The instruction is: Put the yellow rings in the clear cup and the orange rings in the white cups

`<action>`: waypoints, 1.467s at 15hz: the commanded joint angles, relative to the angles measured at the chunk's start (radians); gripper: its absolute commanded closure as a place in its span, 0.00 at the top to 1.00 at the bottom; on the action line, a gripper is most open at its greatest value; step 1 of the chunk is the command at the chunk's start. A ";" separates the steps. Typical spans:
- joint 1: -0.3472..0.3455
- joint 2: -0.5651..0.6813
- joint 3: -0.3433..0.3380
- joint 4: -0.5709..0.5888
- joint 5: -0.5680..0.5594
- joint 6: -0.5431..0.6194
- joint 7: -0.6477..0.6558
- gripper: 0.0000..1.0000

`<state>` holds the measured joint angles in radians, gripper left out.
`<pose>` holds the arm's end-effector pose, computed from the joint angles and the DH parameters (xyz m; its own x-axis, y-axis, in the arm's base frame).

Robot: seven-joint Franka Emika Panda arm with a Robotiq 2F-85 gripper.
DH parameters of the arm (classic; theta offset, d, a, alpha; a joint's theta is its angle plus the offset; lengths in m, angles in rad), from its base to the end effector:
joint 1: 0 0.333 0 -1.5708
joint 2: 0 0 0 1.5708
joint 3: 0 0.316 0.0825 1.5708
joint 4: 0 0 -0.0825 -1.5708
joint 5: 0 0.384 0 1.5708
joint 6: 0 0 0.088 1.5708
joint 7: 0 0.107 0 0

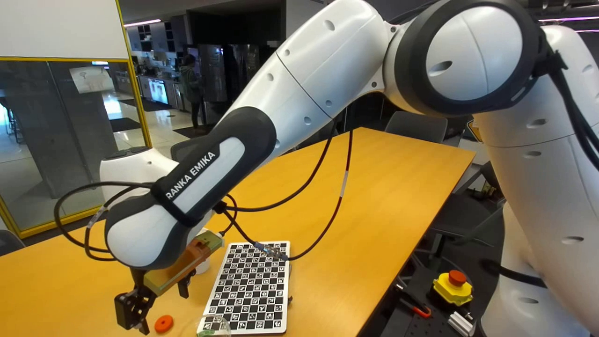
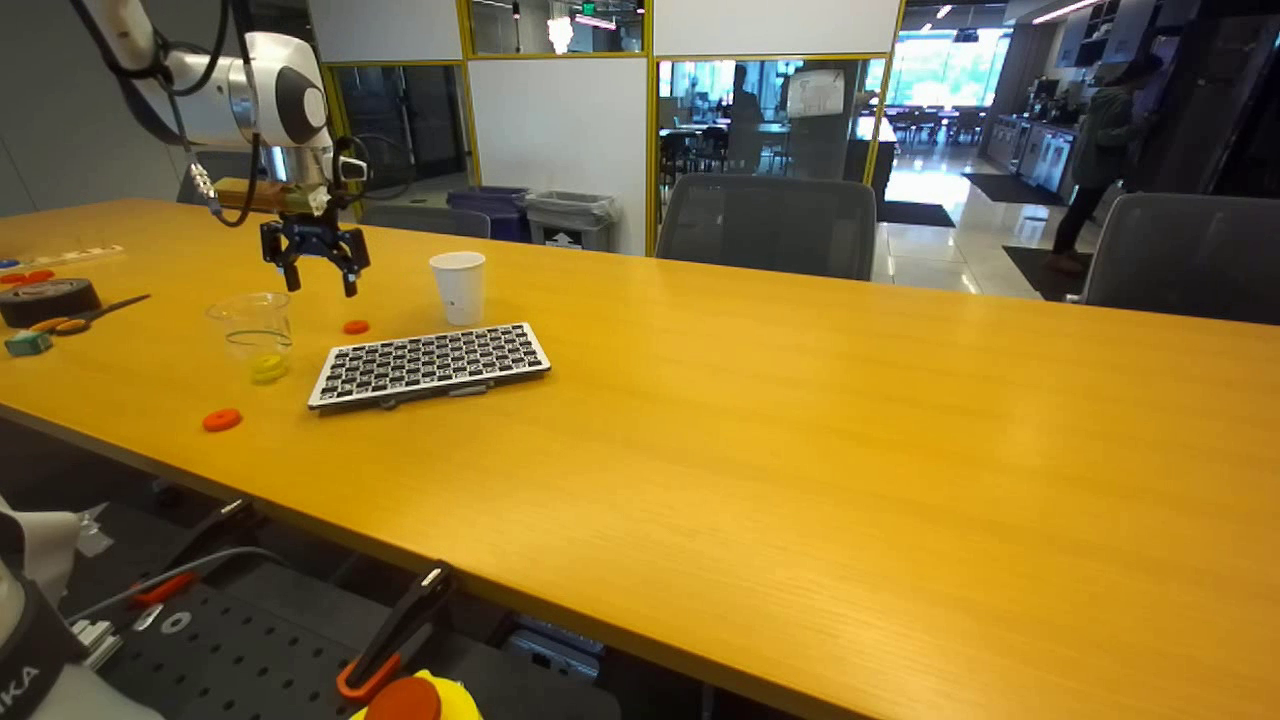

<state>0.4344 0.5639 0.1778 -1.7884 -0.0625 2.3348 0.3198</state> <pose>0.5427 0.3688 0.2406 0.9522 0.3047 -0.0225 0.3035 -0.9517 -0.0451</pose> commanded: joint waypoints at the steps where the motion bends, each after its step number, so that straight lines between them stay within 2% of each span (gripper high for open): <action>1: 0.018 -0.015 -0.016 -0.043 -0.018 0.054 0.038 1.00; 12: 0.033 0.055 -0.043 0.036 -0.030 0.040 0.096 1.00; 22: 0.047 0.161 -0.067 0.162 -0.021 0.006 0.122 1.00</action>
<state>0.4590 0.6855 0.1322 -1.6896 -0.0747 2.3621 0.4127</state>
